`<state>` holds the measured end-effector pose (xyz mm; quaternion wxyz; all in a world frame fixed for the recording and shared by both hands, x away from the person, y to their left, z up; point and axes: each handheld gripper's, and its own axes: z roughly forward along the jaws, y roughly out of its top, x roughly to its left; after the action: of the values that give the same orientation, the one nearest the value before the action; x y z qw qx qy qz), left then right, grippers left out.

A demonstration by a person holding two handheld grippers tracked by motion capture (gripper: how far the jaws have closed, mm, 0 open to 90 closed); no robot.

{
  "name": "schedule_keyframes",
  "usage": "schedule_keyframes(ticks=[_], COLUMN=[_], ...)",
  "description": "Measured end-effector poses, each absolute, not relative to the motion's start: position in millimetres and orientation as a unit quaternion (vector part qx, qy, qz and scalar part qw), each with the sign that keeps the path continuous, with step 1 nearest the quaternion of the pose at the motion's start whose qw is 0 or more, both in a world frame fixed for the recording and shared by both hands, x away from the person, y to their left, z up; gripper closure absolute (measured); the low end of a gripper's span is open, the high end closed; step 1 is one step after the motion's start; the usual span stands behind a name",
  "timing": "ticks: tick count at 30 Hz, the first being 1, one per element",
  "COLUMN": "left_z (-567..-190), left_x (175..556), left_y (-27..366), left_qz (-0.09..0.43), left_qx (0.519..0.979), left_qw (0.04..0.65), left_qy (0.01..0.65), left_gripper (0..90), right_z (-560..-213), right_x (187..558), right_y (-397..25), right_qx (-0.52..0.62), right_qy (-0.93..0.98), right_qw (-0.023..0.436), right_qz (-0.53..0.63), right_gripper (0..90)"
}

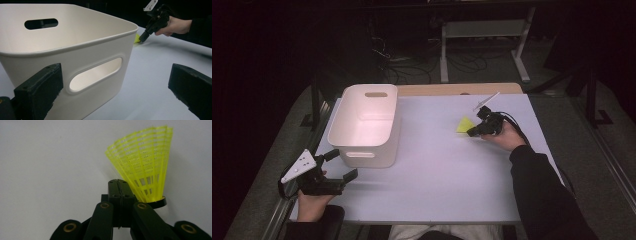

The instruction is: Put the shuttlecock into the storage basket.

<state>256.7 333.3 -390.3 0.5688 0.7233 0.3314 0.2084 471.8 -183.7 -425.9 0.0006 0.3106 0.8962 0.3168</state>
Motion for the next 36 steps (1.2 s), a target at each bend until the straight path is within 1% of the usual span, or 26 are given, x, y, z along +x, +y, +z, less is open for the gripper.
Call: schedule_keyframes(ticks=[9,13,18,22,29,31,34,36], left_z=[-390,-390,-390,-390,-390,-390,-390,-390], left_x=[257,257,257,257,257,257,257,257], left_y=[333,333,333,333,333,333,333,333], left_qz=[0.208,0.208,0.208,0.208,0.208,0.207,0.208,0.208], left_qx=[0.724,0.723,0.724,0.723,0.724,0.724,0.723,0.724], left_qw=[0.568,0.569,0.568,0.568,0.568,0.568,0.569,0.568], left_qy=[0.332,0.332,0.332,0.332,0.332,0.332,0.332,0.332], left_gripper=[0.0,0.0,0.0,0.0,0.0,0.0,0.0,0.0], right_z=[-415,-409,-400,-395,-385,-384,-383,-382], right_x=[472,472,473,472,473,474,474,474], right_y=[-194,-197,-199,-198,-196,-197,-197,-198], right_qx=[0.312,0.312,0.309,0.305,0.300,0.297,0.291,0.288], right_qy=[0.895,0.895,0.895,0.898,0.901,0.903,0.906,0.906], right_qw=[0.005,0.006,0.013,0.024,0.040,0.044,0.051,0.053], right_qz=[0.319,0.318,0.321,0.317,0.311,0.308,0.303,0.305], right_gripper=[87.2,83.5,72.4,60.6,43.0,36.4,24.1,18.6])
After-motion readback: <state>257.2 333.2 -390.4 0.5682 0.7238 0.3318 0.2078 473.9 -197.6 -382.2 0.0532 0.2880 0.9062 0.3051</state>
